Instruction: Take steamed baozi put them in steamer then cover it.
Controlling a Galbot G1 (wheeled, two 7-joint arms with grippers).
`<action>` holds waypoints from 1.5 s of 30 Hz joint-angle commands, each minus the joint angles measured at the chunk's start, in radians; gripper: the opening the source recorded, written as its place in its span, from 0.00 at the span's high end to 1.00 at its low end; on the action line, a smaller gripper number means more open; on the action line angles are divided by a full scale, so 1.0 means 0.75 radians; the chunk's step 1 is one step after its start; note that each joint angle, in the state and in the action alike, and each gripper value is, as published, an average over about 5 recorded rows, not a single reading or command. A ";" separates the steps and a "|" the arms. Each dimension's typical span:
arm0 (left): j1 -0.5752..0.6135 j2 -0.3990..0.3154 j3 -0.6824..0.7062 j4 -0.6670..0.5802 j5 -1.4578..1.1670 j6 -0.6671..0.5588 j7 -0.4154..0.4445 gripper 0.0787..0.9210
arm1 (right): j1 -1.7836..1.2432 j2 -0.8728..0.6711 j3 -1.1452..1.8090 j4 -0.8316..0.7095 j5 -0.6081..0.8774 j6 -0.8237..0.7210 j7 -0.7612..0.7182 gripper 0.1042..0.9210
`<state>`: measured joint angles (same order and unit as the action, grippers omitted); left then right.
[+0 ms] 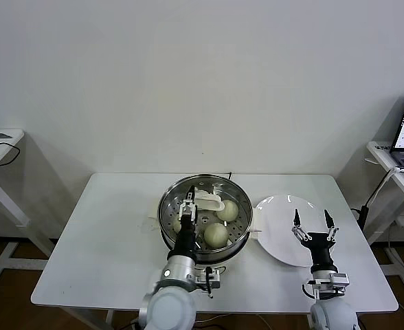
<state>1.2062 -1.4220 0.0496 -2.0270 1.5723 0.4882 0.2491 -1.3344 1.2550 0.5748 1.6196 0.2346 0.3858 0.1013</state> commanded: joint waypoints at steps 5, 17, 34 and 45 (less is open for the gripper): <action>0.215 0.241 -0.263 -0.352 -0.620 -0.079 -0.222 0.12 | -0.006 -0.032 -0.024 0.038 0.032 -0.170 0.065 0.12; 0.315 0.173 -0.725 -0.142 -1.865 -0.537 -0.552 0.12 | -0.029 -0.048 -0.046 0.067 0.074 -0.262 0.149 0.12; 0.386 0.129 -0.798 0.070 -1.955 -0.853 -0.370 0.12 | -0.111 -0.012 -0.039 0.081 0.084 -0.127 0.068 0.12; 0.377 0.147 -0.818 0.054 -1.920 -0.878 -0.363 0.12 | -0.126 0.016 -0.040 0.075 0.084 -0.106 0.051 0.12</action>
<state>1.4877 -1.3187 -0.5272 -2.0071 0.1792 -0.1107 -0.0275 -1.4165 1.2580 0.5434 1.6756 0.2941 0.2862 0.1566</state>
